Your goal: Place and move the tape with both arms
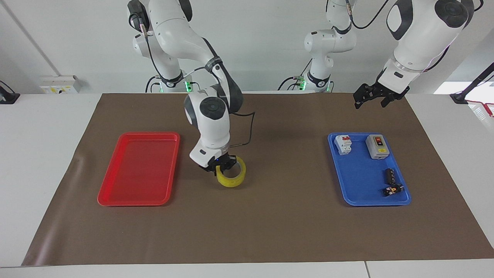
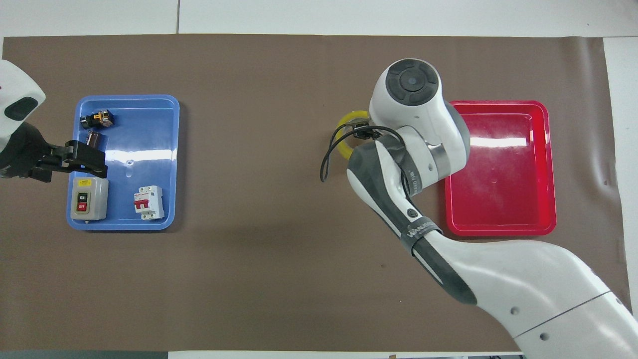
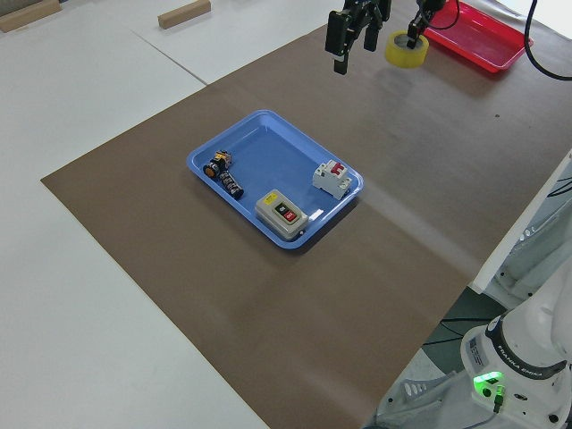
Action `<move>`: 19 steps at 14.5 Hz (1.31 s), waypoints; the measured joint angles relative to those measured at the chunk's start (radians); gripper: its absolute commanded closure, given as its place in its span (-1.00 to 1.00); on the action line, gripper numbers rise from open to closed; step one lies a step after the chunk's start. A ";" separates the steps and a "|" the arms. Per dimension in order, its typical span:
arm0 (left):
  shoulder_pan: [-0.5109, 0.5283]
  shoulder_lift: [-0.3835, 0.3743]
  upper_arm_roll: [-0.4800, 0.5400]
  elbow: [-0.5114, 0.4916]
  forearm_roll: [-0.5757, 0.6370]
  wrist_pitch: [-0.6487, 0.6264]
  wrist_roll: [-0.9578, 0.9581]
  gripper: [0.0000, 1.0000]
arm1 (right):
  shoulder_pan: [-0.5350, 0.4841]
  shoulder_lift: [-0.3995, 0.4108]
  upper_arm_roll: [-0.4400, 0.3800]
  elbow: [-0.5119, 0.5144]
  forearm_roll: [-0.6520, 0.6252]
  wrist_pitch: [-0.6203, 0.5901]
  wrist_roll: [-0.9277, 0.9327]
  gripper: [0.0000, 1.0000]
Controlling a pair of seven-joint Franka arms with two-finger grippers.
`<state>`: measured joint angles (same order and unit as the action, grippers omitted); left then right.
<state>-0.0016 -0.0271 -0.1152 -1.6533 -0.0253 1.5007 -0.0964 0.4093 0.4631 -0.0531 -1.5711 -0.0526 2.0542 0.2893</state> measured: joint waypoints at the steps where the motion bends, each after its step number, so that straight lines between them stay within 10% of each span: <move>1: 0.000 -0.001 -0.003 0.000 0.000 0.000 0.001 -1.00 | -0.042 -0.023 -0.001 -0.003 -0.005 -0.033 -0.063 1.00; 9: 0.000 -0.019 -0.010 0.000 0.000 0.008 0.001 -1.00 | -0.399 -0.164 -0.003 -0.211 -0.005 0.016 -0.650 1.00; 19: 0.011 -0.022 -0.007 0.000 0.000 0.008 0.001 -1.00 | -0.480 -0.249 -0.001 -0.498 0.090 0.245 -0.797 1.00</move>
<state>0.0096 -0.0488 -0.1217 -1.6536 -0.0257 1.5086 -0.0956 -0.0708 0.2140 -0.0538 -2.0692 0.0369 2.2991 -0.5075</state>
